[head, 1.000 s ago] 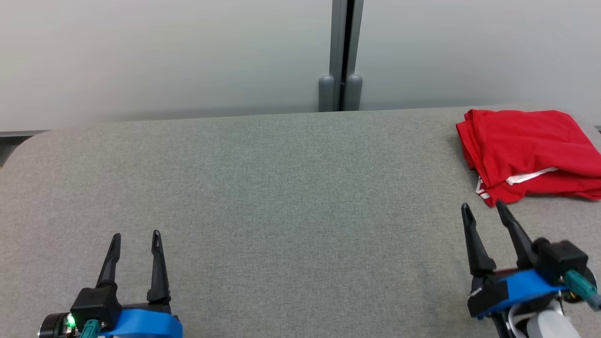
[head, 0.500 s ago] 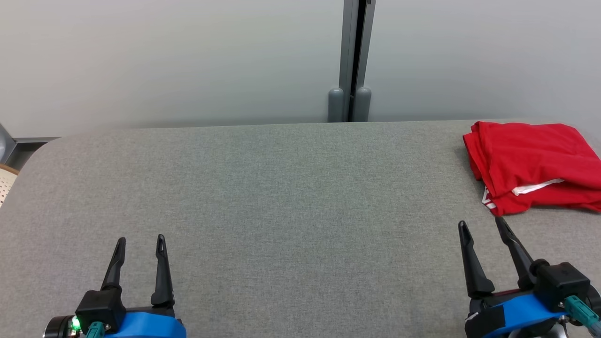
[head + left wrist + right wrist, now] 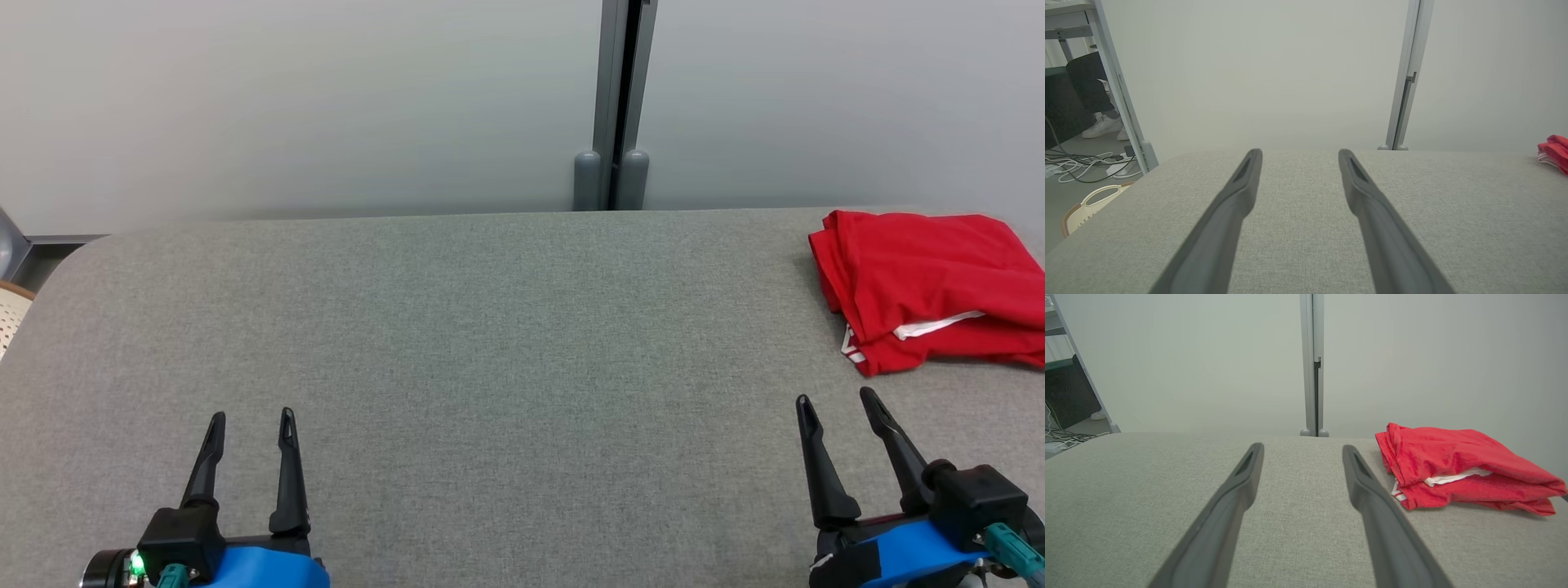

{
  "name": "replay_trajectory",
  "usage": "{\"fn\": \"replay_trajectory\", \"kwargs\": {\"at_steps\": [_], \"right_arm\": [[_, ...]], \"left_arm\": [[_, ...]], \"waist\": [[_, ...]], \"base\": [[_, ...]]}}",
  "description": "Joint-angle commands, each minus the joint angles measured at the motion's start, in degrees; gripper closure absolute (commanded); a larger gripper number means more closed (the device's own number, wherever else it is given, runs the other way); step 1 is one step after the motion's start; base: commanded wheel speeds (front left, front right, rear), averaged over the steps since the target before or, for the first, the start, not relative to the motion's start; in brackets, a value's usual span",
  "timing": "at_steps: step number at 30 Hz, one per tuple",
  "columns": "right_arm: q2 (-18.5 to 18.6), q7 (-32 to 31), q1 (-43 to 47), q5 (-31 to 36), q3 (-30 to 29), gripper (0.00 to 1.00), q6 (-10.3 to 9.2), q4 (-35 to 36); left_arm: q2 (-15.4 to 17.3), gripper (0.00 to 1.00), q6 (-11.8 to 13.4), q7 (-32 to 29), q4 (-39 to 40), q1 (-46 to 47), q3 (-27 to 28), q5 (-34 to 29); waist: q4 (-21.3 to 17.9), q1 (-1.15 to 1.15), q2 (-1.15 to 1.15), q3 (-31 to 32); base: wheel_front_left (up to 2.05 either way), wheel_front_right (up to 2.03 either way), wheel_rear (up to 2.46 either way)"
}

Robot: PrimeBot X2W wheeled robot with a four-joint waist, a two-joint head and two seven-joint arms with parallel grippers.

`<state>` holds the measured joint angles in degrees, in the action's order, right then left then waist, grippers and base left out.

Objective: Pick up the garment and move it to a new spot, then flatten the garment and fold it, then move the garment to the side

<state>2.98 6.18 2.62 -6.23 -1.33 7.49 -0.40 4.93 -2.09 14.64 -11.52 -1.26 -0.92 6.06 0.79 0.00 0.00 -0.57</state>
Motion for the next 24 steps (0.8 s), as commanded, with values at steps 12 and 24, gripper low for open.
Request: {"fn": "replay_trajectory", "kwargs": {"at_steps": [12,24], "right_arm": [[-0.03,-0.12,0.25,-2.25,0.18,1.00,-0.01,-2.24],[0.62,-1.60,-1.36,-16.57,0.03,1.00,-0.01,-4.08]], "left_arm": [[-0.46,1.00,-0.07,-1.20,-2.05,-0.32,0.38,2.27],[-0.71,1.00,-0.95,-4.42,-1.99,0.97,1.49,15.92]], "waist": [[-0.12,0.00,0.00,-0.37],[-0.19,0.00,0.00,-0.30]], "base": [[0.00,0.00,0.00],[0.00,0.00,0.00]]}}
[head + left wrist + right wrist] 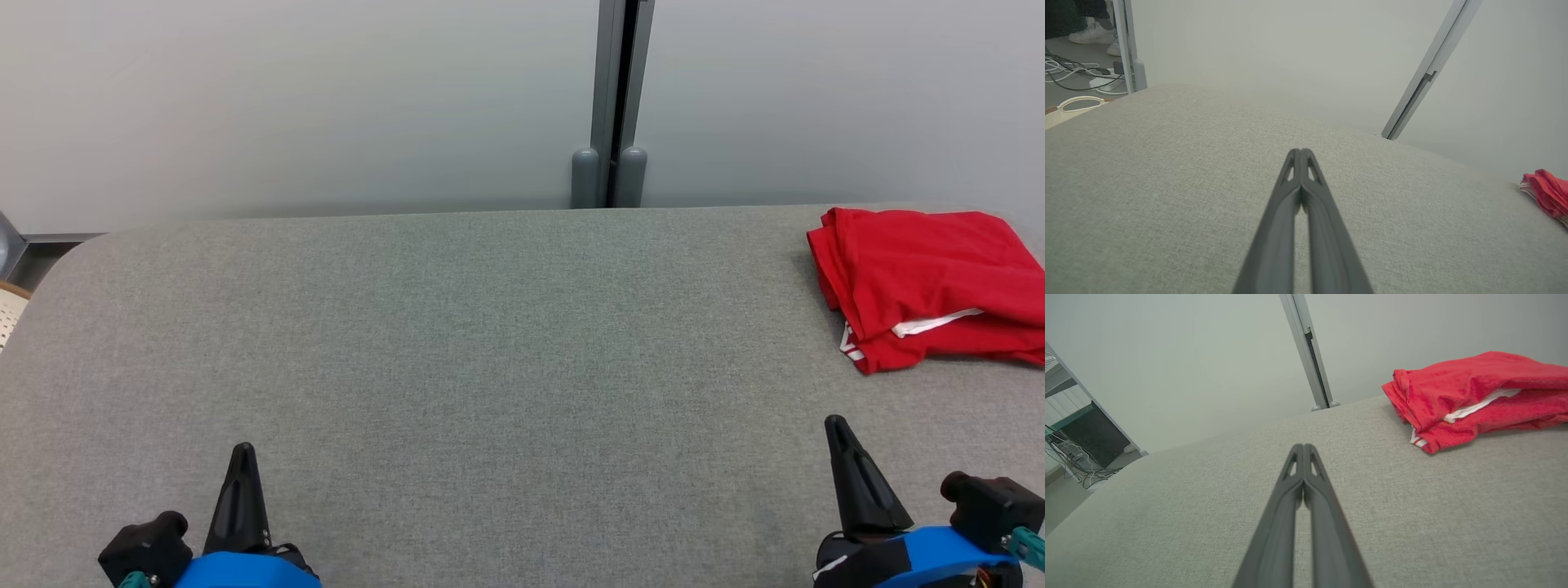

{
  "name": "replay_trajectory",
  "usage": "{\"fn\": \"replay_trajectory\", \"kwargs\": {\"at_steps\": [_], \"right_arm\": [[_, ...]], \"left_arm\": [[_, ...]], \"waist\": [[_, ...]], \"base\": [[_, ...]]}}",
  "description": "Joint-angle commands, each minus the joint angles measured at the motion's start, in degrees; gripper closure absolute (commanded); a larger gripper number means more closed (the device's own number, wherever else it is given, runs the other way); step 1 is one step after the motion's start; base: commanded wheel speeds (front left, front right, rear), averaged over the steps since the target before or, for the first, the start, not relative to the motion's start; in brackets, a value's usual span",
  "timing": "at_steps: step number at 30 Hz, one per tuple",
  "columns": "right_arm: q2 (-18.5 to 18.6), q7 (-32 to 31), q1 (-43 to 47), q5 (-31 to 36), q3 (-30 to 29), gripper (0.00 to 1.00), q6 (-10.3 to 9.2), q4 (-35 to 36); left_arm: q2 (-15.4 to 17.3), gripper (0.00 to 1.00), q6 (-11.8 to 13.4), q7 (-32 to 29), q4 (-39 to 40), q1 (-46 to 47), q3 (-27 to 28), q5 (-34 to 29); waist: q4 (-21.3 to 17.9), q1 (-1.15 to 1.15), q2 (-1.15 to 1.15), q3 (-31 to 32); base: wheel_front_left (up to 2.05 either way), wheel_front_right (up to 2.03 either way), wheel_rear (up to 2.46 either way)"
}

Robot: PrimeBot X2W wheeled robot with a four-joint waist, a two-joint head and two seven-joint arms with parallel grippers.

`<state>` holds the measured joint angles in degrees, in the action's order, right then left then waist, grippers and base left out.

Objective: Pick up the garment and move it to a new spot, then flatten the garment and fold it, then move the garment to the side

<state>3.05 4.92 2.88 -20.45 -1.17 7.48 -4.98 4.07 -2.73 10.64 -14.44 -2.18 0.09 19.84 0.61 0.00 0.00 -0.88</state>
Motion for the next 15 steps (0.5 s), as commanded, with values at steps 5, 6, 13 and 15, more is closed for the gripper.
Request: {"fn": "replay_trajectory", "kwargs": {"at_steps": [5,6,13,15], "right_arm": [[0.74,-0.90,-2.23,-7.68,-0.22,1.00,0.00,-0.17],[0.77,-1.01,-2.35,-8.70,-0.24,1.00,0.00,-0.30],[0.97,-1.80,-3.08,-15.53,-0.42,1.00,0.00,-1.17],[1.01,-2.02,-3.28,-17.40,-0.47,1.00,0.01,-1.39]], "left_arm": [[0.06,1.00,-0.64,-1.55,1.02,2.35,0.84,7.30],[0.04,1.00,-0.71,-1.78,1.02,2.45,0.91,8.29],[-0.08,1.00,-1.14,-3.34,1.03,3.10,1.47,14.93],[-0.11,1.00,-1.27,-3.77,1.02,3.29,1.63,16.75]], "waist": [[-0.03,0.00,0.00,0.04],[-0.04,0.00,0.00,0.05],[-0.07,0.00,0.00,0.09],[-0.09,0.00,0.00,0.10]], "base": [[0.00,0.00,0.00],[0.00,0.00,0.00],[0.00,0.00,0.00],[0.00,0.00,0.00]]}}
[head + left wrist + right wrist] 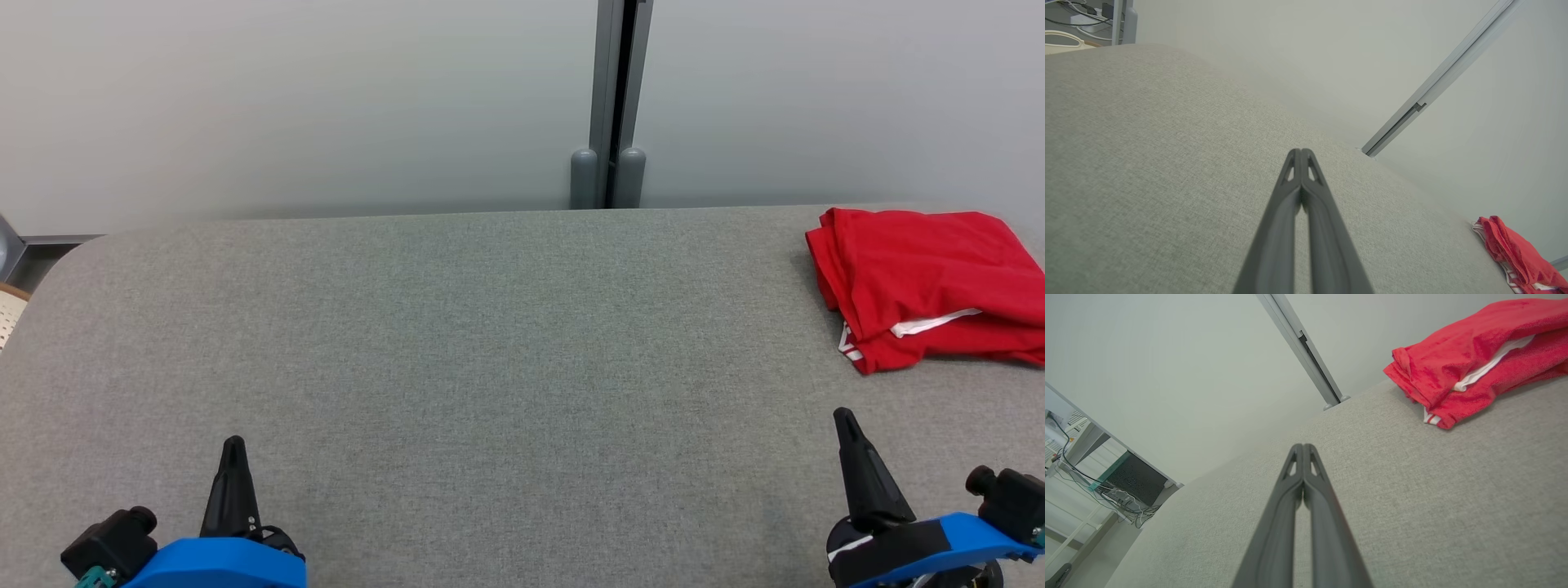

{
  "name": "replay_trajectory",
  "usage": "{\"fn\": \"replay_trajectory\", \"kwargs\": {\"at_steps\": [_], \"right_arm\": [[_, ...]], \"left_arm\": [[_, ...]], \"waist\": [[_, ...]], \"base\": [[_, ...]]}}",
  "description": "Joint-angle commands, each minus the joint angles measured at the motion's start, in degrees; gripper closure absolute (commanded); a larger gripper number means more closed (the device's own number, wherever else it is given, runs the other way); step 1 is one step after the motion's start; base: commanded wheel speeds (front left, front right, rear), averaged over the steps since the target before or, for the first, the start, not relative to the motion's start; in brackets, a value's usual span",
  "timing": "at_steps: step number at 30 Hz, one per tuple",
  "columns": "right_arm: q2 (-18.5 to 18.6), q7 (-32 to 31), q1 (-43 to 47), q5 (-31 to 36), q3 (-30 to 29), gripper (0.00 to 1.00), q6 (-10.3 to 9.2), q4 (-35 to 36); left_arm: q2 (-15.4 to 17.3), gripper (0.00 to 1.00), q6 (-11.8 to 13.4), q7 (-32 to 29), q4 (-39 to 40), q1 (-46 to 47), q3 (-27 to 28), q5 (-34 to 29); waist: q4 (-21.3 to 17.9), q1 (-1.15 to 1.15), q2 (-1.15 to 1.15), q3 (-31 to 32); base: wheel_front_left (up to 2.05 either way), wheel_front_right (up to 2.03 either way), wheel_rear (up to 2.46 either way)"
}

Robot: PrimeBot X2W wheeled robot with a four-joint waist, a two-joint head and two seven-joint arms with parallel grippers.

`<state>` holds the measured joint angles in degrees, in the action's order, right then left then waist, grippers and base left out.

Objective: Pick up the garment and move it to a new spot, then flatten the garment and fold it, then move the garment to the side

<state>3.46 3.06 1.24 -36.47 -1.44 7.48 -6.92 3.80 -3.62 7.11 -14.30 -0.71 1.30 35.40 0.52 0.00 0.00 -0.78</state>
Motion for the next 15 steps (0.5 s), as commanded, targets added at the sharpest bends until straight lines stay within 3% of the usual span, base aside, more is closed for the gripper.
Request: {"fn": "replay_trajectory", "kwargs": {"at_steps": [1,15], "right_arm": [[0.62,-0.29,-1.73,-2.27,-0.23,1.00,0.01,0.42],[0.82,-1.77,-2.98,-13.90,-0.68,1.00,0.01,-1.09]], "left_arm": [[0.15,1.00,-0.43,-0.46,0.87,1.91,0.49,2.05],[-0.06,1.00,-1.15,-3.19,0.80,3.07,1.50,13.46]], "waist": [[-0.01,0.00,0.00,0.01],[-0.08,0.00,0.00,0.09]], "base": [[0.00,0.00,0.00],[0.00,0.00,0.00]]}}
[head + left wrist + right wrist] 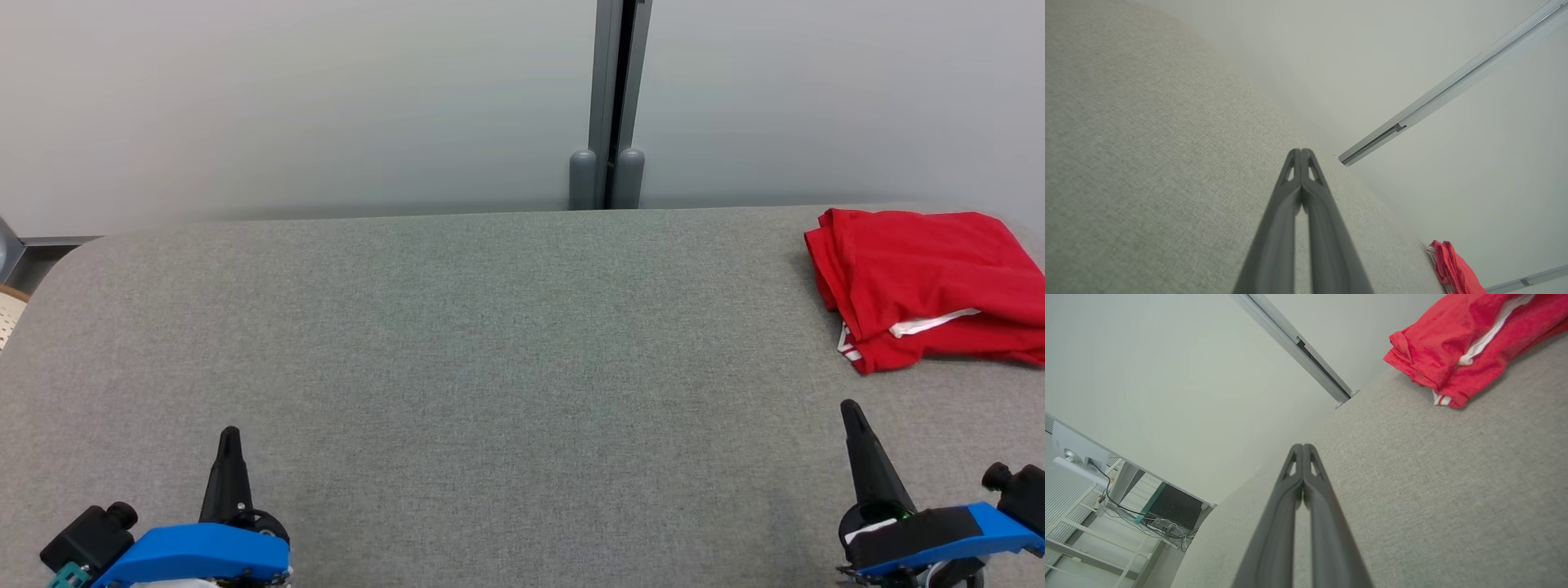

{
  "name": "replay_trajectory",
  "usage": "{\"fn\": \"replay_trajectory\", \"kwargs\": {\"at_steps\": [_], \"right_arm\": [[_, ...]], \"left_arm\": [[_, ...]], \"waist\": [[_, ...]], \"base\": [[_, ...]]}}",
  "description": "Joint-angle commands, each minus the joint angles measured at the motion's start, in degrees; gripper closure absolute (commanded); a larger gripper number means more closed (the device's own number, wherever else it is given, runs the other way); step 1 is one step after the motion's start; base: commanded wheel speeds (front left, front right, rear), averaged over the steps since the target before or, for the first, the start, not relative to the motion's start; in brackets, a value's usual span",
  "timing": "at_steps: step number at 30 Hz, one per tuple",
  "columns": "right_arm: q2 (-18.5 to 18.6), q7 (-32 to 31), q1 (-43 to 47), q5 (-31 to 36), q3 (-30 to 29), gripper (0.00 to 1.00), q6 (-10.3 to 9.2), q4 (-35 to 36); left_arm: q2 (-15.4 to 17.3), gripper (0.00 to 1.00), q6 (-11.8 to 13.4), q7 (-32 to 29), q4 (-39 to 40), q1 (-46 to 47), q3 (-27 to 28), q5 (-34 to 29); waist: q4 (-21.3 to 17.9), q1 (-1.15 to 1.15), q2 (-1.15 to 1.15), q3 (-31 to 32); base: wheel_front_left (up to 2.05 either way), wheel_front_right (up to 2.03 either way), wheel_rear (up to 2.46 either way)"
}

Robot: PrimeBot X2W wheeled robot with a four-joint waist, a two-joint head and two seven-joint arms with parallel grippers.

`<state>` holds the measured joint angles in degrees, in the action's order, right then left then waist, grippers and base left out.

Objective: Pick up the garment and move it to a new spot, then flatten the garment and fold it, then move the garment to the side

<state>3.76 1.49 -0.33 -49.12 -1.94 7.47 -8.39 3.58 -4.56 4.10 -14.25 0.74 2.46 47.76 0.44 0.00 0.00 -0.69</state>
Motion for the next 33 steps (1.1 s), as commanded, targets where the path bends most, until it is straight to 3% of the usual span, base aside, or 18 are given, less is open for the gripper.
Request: {"fn": "replay_trajectory", "kwargs": {"at_steps": [1,33], "right_arm": [[0.53,-0.32,-1.47,-2.04,-0.22,1.00,0.02,0.28],[0.59,-3.30,-3.64,-22.20,-1.44,1.00,0.03,-2.45]], "left_arm": [[0.15,1.00,-0.26,-0.39,0.75,1.68,0.41,1.86],[-0.23,1.00,-1.57,-5.28,0.55,3.70,2.22,21.98]], "waist": [[-0.01,0.00,0.00,0.01],[-0.18,0.00,0.00,0.20]], "base": [[0.00,0.00,0.00],[0.00,0.00,0.00]]}}
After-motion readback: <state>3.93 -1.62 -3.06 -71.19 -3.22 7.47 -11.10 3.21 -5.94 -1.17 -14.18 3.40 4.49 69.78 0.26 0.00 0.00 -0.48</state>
